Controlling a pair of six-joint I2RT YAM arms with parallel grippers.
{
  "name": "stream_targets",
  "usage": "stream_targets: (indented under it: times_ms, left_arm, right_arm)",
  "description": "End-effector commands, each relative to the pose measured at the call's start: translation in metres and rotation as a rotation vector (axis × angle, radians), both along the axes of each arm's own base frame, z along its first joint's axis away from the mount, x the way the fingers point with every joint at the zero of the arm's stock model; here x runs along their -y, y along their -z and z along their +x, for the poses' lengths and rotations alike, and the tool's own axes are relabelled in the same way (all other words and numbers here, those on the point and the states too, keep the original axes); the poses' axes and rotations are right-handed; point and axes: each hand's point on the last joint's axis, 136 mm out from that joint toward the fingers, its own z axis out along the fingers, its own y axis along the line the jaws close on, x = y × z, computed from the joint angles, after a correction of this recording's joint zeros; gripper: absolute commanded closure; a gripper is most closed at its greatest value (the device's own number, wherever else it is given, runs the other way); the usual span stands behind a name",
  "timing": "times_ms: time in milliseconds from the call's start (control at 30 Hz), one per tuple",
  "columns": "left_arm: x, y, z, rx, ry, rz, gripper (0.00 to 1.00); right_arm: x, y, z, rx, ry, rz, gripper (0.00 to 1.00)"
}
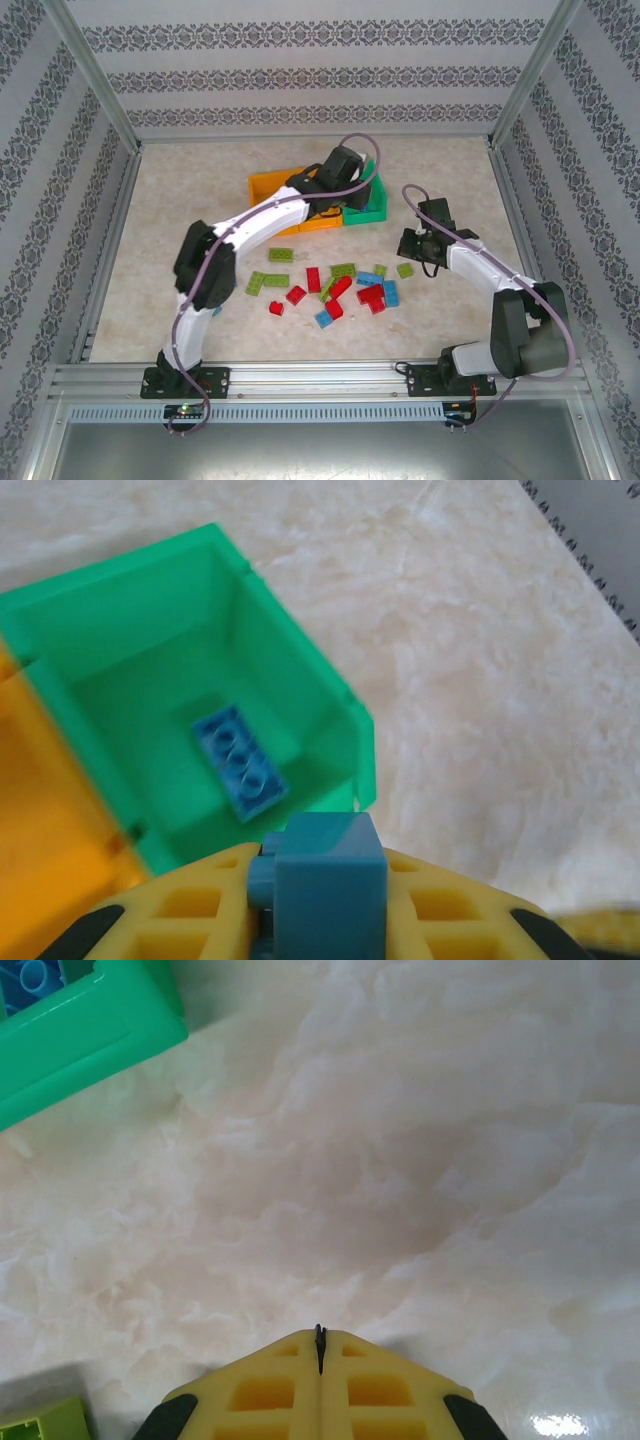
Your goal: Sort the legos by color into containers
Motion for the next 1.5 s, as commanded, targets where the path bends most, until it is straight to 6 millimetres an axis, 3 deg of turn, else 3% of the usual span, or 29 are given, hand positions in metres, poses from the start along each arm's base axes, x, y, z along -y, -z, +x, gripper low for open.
stream_targets:
  times_ms: [0, 233, 333, 500, 633, 733, 800, 933, 1133, 1467]
  left_arm:
    - [0.0, 0.022, 0.025, -0.085, -0.015, -0.028, 0.9]
    - [0.0, 0.046, 0.059, -0.088, -0.08, -0.025, 0.87]
    - [-0.004, 0.053, 0.065, -0.082, -0.097, -0.01, 0.85]
    - [-0.006, 0.058, 0.073, -0.066, -0.114, -0.007, 0.82]
    - [-0.002, 0.064, 0.071, -0.088, -0.102, -0.017, 0.77]
    - [0.001, 0.069, 0.066, -0.118, -0.089, -0.027, 0.71]
    - [0.0, 0.074, 0.064, -0.133, -0.094, -0.017, 0.59]
    - [-0.002, 0.075, 0.062, -0.147, -0.1, -0.014, 0.55]
    - [0.002, 0.062, 0.058, -0.144, -0.083, -0.045, 0.49]
    - [0.005, 0.032, 0.03, -0.109, -0.021, -0.063, 0.25]
  right_arm:
    - [-0.003, -0.007, -0.008, 0.013, -0.013, 0.0, 0.97]
    - [-0.021, -0.003, -0.042, -0.049, -0.087, -0.046, 0.85]
    - [-0.029, 0.007, -0.063, -0.101, -0.102, -0.067, 0.74]
    - [-0.036, 0.02, -0.096, -0.151, -0.103, -0.053, 0.66]
    - [-0.037, 0.024, -0.111, -0.158, -0.09, -0.035, 0.6]
    - [-0.037, 0.026, -0.114, -0.148, -0.085, -0.02, 0.58]
    - [-0.039, 0.025, -0.115, -0.142, -0.09, -0.01, 0.55]
    - [-0.044, 0.024, -0.114, -0.143, -0.104, 0.014, 0.5]
    - [-0.05, 0.033, -0.114, -0.181, -0.117, 0.011, 0.49]
    - [-0.051, 0.03, -0.117, -0.175, -0.133, -0.009, 0.5]
